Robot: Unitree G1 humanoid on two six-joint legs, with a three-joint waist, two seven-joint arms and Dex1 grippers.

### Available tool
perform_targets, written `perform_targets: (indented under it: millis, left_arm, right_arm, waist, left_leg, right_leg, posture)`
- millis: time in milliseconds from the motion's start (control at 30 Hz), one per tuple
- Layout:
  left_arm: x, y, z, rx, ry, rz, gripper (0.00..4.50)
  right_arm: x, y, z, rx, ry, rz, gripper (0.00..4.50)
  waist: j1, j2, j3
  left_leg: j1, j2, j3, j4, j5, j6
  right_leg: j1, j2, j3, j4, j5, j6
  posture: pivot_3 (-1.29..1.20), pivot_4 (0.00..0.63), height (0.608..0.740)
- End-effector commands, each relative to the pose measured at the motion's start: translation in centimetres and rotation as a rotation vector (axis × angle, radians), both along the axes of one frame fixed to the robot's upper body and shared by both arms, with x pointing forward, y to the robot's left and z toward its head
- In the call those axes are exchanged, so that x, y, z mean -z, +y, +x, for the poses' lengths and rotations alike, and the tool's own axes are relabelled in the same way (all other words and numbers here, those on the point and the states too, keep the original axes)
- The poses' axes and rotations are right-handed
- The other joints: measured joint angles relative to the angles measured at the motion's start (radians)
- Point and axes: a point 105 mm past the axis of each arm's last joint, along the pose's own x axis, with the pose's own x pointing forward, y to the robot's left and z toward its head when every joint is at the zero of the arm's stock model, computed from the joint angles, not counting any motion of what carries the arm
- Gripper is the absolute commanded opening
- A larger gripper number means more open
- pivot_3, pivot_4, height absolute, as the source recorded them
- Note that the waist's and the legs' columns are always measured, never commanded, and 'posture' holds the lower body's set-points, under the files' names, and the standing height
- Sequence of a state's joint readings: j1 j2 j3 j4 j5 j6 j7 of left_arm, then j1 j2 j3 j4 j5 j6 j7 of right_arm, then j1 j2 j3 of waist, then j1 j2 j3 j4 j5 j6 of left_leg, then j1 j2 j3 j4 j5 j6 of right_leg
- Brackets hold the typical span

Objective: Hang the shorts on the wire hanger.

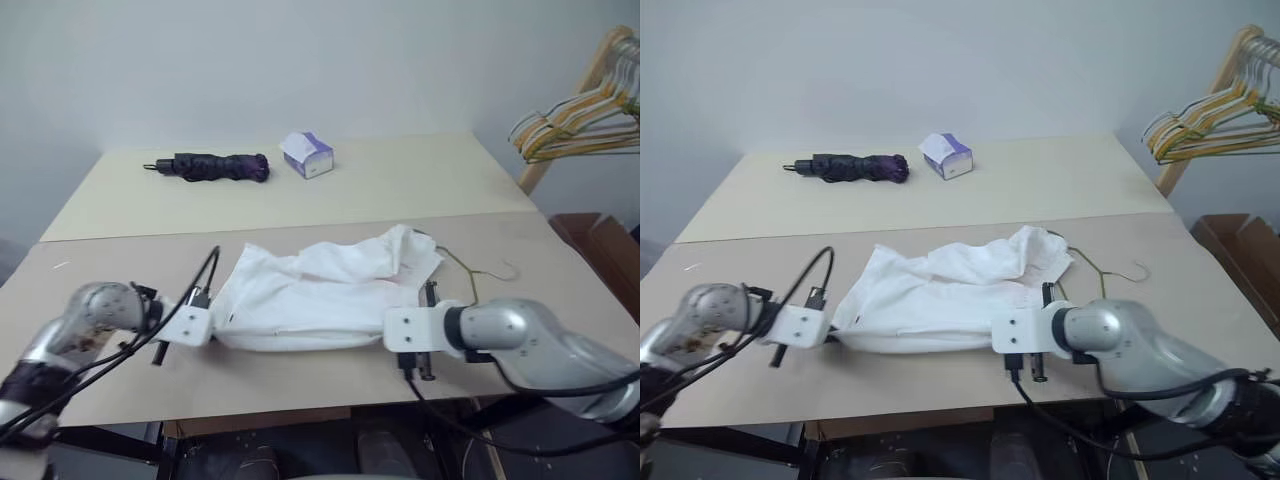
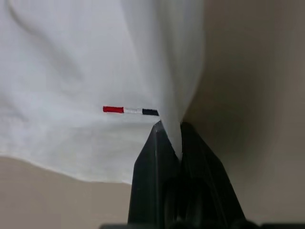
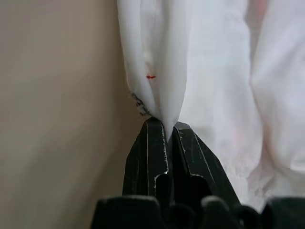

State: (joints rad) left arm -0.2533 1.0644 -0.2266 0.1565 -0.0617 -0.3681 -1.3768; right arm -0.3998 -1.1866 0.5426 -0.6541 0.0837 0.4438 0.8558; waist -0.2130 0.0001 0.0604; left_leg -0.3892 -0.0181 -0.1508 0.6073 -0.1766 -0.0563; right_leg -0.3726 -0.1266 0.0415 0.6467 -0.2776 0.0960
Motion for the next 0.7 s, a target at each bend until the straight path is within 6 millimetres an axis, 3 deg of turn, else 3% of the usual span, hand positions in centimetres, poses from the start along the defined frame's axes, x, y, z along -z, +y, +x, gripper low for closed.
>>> perform_targets:
  millis: [33, 133, 233, 400, 467, 533, 567, 633, 700]
  left_arm:
    - [-3.1, -0.5, -2.1, 0.024, 0.081, -0.122, 0.03]
    - [-3.9, -0.9, -3.8, 0.027, 0.145, -0.169, 0.03]
    - [-4.5, -1.3, -3.3, -0.024, 0.109, -0.202, 0.03]
    - [-9.3, -0.7, 5.5, -0.311, -0.266, -0.345, 0.03]
    - [-13.9, 0.9, 11.2, -0.517, -0.546, -0.397, 0.03]
    - [-17.9, 2.4, 14.7, -0.679, -0.751, -0.431, 0.03]
    - [-19.2, 2.9, 15.7, -0.734, -0.816, -0.441, 0.03]
    - [-25.0, 5.0, 17.7, -0.943, -1.096, -0.558, 0.03]
    - [-30.3, 6.9, 17.4, -1.112, -1.361, -0.670, 0.03]
  right_arm:
    - [-1.9, -1.4, -0.9, -0.201, 0.001, -0.052, 0.00]
    - [-2.9, -2.6, -0.6, -0.250, 0.037, -0.065, 0.00]
    - [-4.2, -2.4, 1.4, -0.267, -0.007, -0.017, 0.00]
    - [-8.4, -1.2, 10.5, -0.170, -0.305, -0.028, 0.00]
    - [-12.7, 0.0, 16.3, -0.029, -0.588, 0.004, 0.00]
    - [-16.5, 1.1, 19.5, 0.067, -0.803, 0.044, 0.00]
    - [-17.7, 1.4, 20.3, 0.098, -0.872, 0.065, 0.00]
    - [-22.0, 2.4, 21.5, 0.179, -1.117, 0.171, 0.00]
    - [-25.8, 3.1, 21.2, 0.239, -1.334, 0.329, 0.00]
  waist:
    - [-0.004, 0.000, 0.000]
    - [-0.004, 0.000, 0.000]
    - [-0.002, -0.001, 0.001]
    - [0.019, -0.002, 0.001]
    - [0.022, -0.002, 0.002]
    - [0.018, -0.003, 0.002]
    - [0.016, -0.003, 0.002]
    - [0.014, -0.003, 0.002]
    - [0.012, -0.004, 0.002]
  left_leg:
    - [0.001, 0.000, 0.000, 0.000, 0.000, 0.000]
    - [0.003, 0.000, 0.000, -0.001, 0.000, 0.000]
    - [0.003, 0.000, 0.000, -0.001, 0.000, 0.000]
    - [0.006, 0.000, 0.000, 0.000, 0.000, 0.001]
    - [0.005, 0.000, -0.002, 0.000, 0.001, 0.001]
    - [0.004, -0.002, -0.005, -0.002, 0.005, -0.006]
    - [0.002, -0.002, -0.008, -0.003, 0.009, -0.011]
    - [0.001, -0.003, -0.008, -0.006, 0.011, -0.014]
    - [0.000, -0.005, -0.009, -0.009, 0.011, -0.015]
  right_leg:
    - [0.001, 0.000, 0.000, 0.000, 0.000, 0.000]
    - [0.003, 0.000, 0.000, 0.000, -0.001, -0.002]
    - [0.003, 0.000, -0.001, 0.000, -0.001, -0.002]
    - [0.006, 0.000, -0.002, 0.000, 0.000, -0.001]
    - [0.006, 0.001, -0.002, 0.000, 0.000, 0.000]
    - [0.003, 0.001, -0.003, 0.001, 0.002, 0.000]
    - [0.001, 0.002, -0.003, 0.001, 0.003, 0.000]
    - [0.000, 0.001, -0.003, 0.000, 0.004, -0.002]
    - [-0.002, -0.002, -0.003, 0.000, 0.006, -0.004]
  posture:
    - [-0.19, 0.000, 0.740]
    - [-0.16, 0.000, 0.740]
    - [-0.13, 0.000, 0.740]
    - [-0.10, 0.000, 0.740]
    - [-0.09, 0.000, 0.740]
    - [-0.08, 0.000, 0.740]
    - [-0.08, 0.000, 0.740]
    - [-0.09, 0.000, 0.740]
    - [-0.09, 0.000, 0.740]
